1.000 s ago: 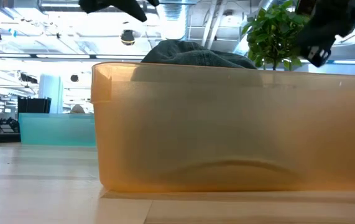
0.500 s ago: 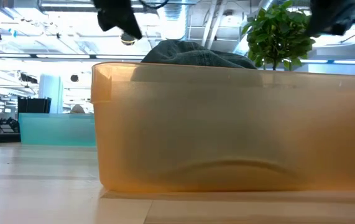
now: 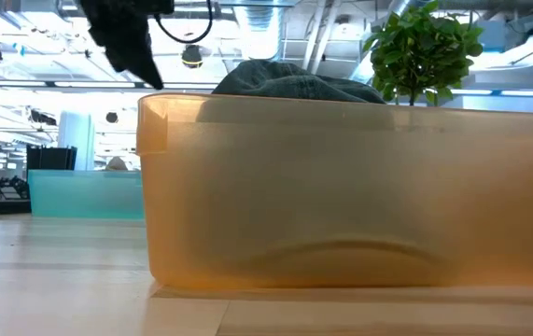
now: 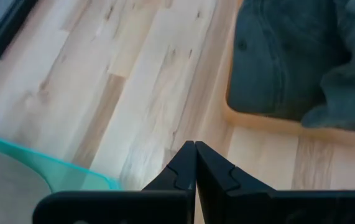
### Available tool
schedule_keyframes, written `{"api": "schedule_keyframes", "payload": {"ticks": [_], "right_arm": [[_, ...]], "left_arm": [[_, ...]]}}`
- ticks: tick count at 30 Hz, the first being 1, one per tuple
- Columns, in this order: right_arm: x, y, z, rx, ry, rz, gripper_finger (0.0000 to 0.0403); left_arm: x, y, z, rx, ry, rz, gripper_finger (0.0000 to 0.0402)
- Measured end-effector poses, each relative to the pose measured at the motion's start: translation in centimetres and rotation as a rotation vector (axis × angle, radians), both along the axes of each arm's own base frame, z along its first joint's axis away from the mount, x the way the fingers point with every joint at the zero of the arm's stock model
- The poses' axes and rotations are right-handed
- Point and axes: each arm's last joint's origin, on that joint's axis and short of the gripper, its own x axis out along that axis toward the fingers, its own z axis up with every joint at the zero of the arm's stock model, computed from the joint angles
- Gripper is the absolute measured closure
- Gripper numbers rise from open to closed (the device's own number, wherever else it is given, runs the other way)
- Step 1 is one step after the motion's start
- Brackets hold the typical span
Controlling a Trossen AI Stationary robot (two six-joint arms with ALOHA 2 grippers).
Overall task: Pick & Place hat
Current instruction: Put the brown cap into the green bin
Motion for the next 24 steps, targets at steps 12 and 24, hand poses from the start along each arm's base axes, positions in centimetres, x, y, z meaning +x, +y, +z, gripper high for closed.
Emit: {"api": "schedule_keyframes", "payload": {"ticks": [12,24], "right_arm": [[-2.0,3.5,-2.0,0.145,0.037,-0.044,0.0315],[-0.1,6.4,-6.0,0.125,0.115,-0.071,0.0142]], "left_arm": [[0.3,-0.1,-0.2,-0.043,-0.087,-0.003,0.0401],[1.1,-0.2,0.6,-0.068,-0.196,0.008,0.0401]]}}
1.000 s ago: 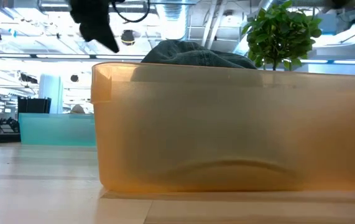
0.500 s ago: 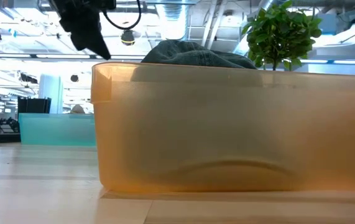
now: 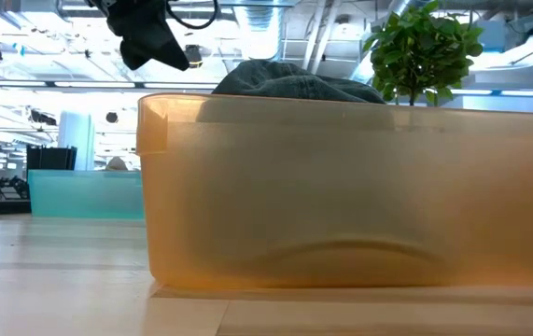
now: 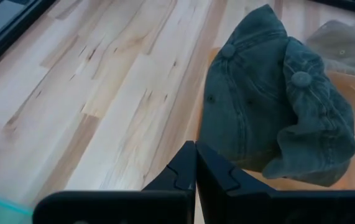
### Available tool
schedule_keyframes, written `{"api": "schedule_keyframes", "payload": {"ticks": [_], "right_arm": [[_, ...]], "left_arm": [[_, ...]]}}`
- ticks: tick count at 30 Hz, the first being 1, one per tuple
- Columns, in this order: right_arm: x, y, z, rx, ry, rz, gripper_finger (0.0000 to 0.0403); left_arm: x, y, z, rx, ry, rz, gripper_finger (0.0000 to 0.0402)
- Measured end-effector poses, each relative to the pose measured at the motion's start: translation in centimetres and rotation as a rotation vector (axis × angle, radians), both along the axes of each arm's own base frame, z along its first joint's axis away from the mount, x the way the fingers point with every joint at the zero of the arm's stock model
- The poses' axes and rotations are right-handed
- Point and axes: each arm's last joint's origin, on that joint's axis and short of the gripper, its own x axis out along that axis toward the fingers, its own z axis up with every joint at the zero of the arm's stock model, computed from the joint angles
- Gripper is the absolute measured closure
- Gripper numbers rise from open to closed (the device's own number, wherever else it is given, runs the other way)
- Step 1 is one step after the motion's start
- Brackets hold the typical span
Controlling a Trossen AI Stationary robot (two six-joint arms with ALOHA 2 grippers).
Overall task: Pick & Place hat
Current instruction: Put the brown cap into the green bin
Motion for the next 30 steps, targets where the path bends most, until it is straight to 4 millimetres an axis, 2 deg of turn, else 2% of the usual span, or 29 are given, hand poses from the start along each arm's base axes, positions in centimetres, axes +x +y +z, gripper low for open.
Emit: {"api": "schedule_keyframes", "payload": {"ticks": [8,16,19,21,24,30], "right_arm": [[1.1,1.3,-2.9,-0.043,0.031,-0.024,0.0117],[2.1,2.7,-6.3,-0.072,0.056,-0.032,0.0118],[2.5,2.9,-7.4,-0.089,0.070,-0.037,0.0129],[2.5,3.0,-7.8,-0.099,0.079,-0.038,0.0149],[2.5,2.8,-7.7,-0.117,0.073,-0.040,0.0202],[1.5,1.4,-6.5,-0.215,0.114,-0.032,0.0357]], "left_arm": [[0.0,0.0,0.0,-0.024,-0.006,0.023,0.0401],[0.0,0.0,0.0,-0.030,-0.007,0.028,0.0401],[0.0,0.0,0.0,-0.030,-0.007,0.028,0.0401],[0.0,0.0,0.0,-0.030,-0.007,0.028,0.0401],[0.0,0.0,0.0,-0.030,-0.007,0.028,0.0401],[0.0,0.0,0.0,-0.030,-0.007,0.028,0.0401]]}}
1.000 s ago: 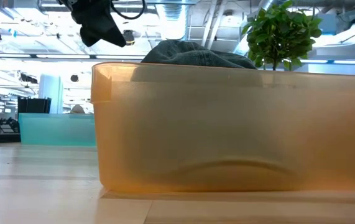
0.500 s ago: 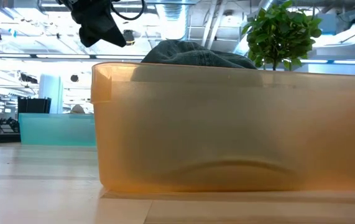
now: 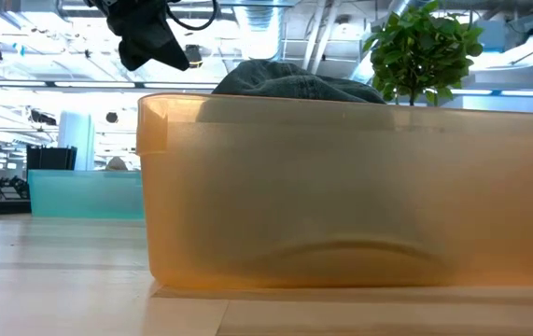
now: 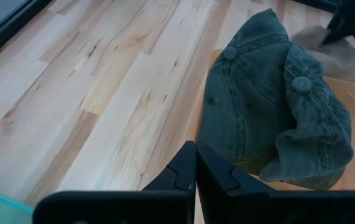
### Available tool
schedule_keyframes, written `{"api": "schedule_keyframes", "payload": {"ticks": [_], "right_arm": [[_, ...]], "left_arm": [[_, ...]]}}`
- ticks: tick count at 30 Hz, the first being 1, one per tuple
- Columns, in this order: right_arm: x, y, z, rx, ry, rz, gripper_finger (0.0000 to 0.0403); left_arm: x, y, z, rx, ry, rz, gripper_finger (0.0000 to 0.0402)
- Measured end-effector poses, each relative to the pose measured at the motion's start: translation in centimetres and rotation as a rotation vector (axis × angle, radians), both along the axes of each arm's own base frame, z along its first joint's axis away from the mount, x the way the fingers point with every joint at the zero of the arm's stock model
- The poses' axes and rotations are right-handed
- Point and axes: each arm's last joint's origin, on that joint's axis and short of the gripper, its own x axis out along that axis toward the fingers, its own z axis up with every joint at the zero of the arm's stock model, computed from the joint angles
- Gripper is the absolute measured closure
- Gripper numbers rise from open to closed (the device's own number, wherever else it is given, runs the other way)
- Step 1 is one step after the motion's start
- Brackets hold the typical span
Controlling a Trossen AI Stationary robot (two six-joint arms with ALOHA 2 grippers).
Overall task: Pick & Place hat
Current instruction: Put the brown cap into the green bin
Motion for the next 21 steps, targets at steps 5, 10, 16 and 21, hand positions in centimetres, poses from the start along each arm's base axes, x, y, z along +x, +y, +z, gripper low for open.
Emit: {"api": "schedule_keyframes", "payload": {"ticks": [5,10,16,21], "right_arm": [[-1.6,-1.6,2.9,-0.037,0.038,0.030,0.0384],[-3.7,-4.3,6.9,-0.088,0.038,0.045,0.0396],[-5.4,-8.3,11.0,-0.163,-0.127,0.049,0.0396],[-6.1,-11.7,13.5,-0.274,-0.352,0.047,0.0397]], "left_arm": [[0.0,0.0,0.0,-0.001,0.001,-0.002,0.0401],[0.0,0.0,0.0,-0.010,0.009,-0.013,0.0401],[-0.1,0.0,0.0,-0.010,0.009,-0.013,0.0400],[-0.3,0.0,0.4,-0.013,-0.016,-0.012,0.0400]]}}
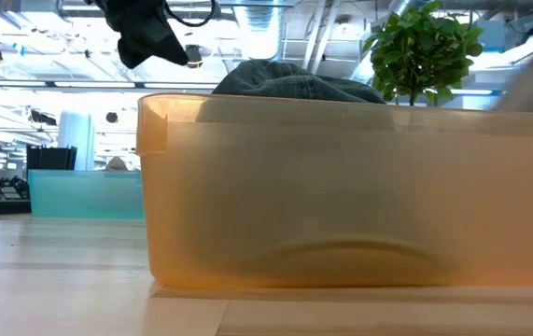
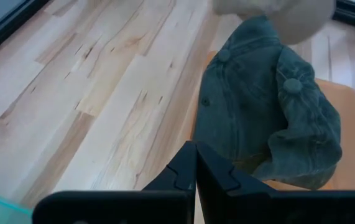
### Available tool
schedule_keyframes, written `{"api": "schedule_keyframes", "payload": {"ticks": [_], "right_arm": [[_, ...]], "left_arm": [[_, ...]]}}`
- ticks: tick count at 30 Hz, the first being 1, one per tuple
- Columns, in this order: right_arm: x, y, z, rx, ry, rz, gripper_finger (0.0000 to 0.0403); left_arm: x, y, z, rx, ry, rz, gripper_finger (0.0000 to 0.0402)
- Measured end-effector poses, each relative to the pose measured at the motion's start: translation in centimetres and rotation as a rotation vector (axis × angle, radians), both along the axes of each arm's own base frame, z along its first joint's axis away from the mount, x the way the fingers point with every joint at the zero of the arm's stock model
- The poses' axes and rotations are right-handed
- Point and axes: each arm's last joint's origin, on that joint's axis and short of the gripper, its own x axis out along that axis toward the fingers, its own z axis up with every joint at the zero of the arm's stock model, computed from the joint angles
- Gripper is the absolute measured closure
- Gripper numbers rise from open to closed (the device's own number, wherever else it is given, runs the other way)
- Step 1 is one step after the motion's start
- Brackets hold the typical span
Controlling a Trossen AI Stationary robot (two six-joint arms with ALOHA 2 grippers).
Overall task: Pick & Place hat
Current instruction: Put the brown cap into the green bin
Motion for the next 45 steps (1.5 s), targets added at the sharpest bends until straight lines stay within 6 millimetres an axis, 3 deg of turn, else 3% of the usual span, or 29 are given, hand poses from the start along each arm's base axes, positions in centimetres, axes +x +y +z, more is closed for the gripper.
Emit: {"api": "schedule_keyframes", "payload": {"ticks": [7,13,29,38,45], "right_arm": [[0.2,-3.8,2.5,-0.264,-0.284,0.061,0.0400],[2.0,-5.1,4.1,-0.472,-0.364,0.181,0.0400],[8.5,-7.4,8.9,-0.719,-0.536,0.510,0.0400],[12.5,-8.6,8.9,-0.740,-0.649,0.608,0.0400],[15.5,-9.4,7.2,-0.717,-0.632,0.627,0.0399]], "left_arm": [[0.3,0.1,0.6,0.025,-0.079,0.043,0.0399],[1.0,0.8,1.4,-0.007,-0.175,0.073,0.0384],[2.4,3.9,4.7,-0.143,-0.548,0.019,0.0202],[2.5,5.0,6.1,-0.131,-0.693,0.049,0.0112],[2.5,5.1,6.4,-0.125,-0.720,0.057,0.0097]]}}
